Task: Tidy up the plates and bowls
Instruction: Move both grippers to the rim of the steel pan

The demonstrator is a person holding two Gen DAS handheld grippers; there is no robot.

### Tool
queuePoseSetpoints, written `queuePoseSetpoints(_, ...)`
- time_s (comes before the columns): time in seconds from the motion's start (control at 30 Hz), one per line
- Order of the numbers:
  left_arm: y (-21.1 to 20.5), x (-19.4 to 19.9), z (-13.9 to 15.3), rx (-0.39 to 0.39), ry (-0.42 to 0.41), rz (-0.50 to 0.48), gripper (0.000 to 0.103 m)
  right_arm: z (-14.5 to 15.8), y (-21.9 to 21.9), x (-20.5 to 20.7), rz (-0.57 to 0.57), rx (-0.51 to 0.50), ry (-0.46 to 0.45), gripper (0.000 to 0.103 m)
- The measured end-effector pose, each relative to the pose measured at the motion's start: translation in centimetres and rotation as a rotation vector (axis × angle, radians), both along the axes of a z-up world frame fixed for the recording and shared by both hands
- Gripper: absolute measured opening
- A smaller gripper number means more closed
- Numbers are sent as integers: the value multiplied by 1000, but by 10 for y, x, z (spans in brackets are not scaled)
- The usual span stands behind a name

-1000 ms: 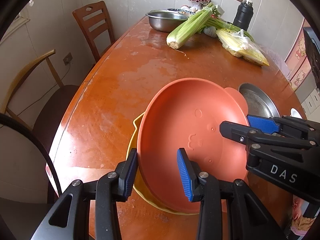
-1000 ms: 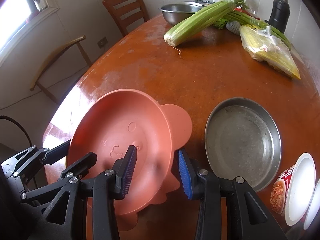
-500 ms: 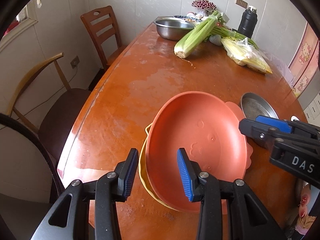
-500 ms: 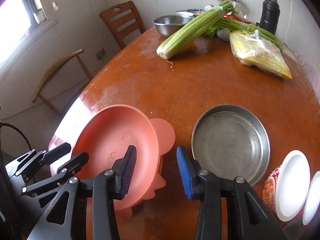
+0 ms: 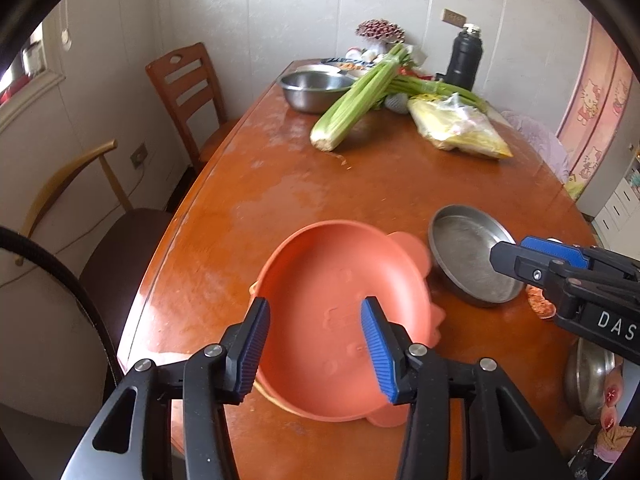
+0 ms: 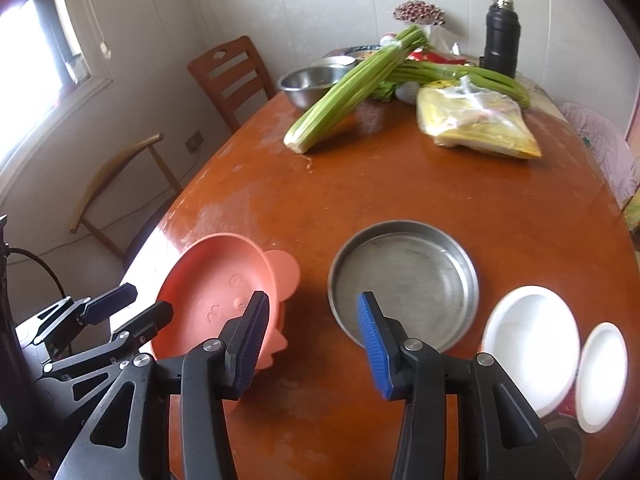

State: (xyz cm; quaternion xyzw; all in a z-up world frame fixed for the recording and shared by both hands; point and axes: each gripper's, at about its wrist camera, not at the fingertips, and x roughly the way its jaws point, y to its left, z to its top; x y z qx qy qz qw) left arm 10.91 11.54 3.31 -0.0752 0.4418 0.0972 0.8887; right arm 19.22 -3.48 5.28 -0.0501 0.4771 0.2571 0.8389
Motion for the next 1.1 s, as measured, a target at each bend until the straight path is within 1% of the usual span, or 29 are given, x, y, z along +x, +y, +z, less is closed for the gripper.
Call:
queuePoseSetpoints(0.17,-19,8,8,8,-15,-26,49,8,-25,1,-25,10,-15,48)
queuePoseSetpoints(0.3,-36,17,12,13,-15,-54,49,9,-43,0,-42,18,-9,48)
queuePoseSetpoints(0.43,-49,31,18,38,-14,-78,49,3,-59,1,-61,31,15,48)
queuePoseSetpoints(0.63,-69,55,22,62,-5,-130,49,-12,-77,1,-86,45,68,48)
queuePoseSetpoints(0.7,-74,63,20,64,7,-153,49,-19,-83,2,-93,56,99,48)
queuePoseSetpoints(0.83,-85,82,12,64,45,-199,49,-28,-89,1,-112,62,123,48)
queuePoseSetpoints(1.03,-92,112,-5,66,109,-252,49,-41,-84,3,-119,68,174,48)
queuePoseSetpoints(1.1,-94,121,-10,85,128,-260,49,-47,-81,6,-131,70,195,48)
